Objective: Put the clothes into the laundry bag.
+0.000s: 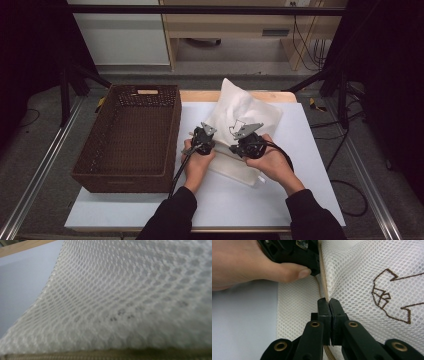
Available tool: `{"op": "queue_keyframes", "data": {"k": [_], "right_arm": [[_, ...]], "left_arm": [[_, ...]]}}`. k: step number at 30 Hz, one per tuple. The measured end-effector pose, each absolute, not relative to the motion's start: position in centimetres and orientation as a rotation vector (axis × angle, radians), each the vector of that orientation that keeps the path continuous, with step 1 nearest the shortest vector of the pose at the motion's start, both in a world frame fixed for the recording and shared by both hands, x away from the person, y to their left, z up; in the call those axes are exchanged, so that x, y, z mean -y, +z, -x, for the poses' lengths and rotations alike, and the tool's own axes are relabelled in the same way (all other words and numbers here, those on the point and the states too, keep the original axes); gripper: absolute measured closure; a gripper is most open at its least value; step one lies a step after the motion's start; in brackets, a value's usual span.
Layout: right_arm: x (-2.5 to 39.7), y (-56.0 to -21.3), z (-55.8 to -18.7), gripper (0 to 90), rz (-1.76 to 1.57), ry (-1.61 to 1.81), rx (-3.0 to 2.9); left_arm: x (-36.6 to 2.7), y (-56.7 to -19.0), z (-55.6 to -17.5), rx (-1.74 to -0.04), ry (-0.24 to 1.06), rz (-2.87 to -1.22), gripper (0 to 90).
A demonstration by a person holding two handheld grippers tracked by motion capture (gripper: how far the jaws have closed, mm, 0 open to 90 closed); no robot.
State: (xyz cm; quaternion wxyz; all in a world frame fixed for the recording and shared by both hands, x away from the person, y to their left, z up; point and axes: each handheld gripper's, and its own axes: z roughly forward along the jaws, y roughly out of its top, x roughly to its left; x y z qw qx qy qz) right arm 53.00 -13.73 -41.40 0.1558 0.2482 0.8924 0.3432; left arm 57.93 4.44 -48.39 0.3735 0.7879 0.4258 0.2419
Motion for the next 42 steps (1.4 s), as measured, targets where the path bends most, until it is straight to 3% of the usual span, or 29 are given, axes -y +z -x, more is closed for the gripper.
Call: {"op": "queue_keyframes", "data": {"k": [42], "right_arm": [[13.4, -41.5, -53.0, 89.2, -0.694, 1.001, -2.568]], "left_arm": [[-3.3, -48.3, -60.0, -1.119, 0.659, -1.954, 90.0]]}}
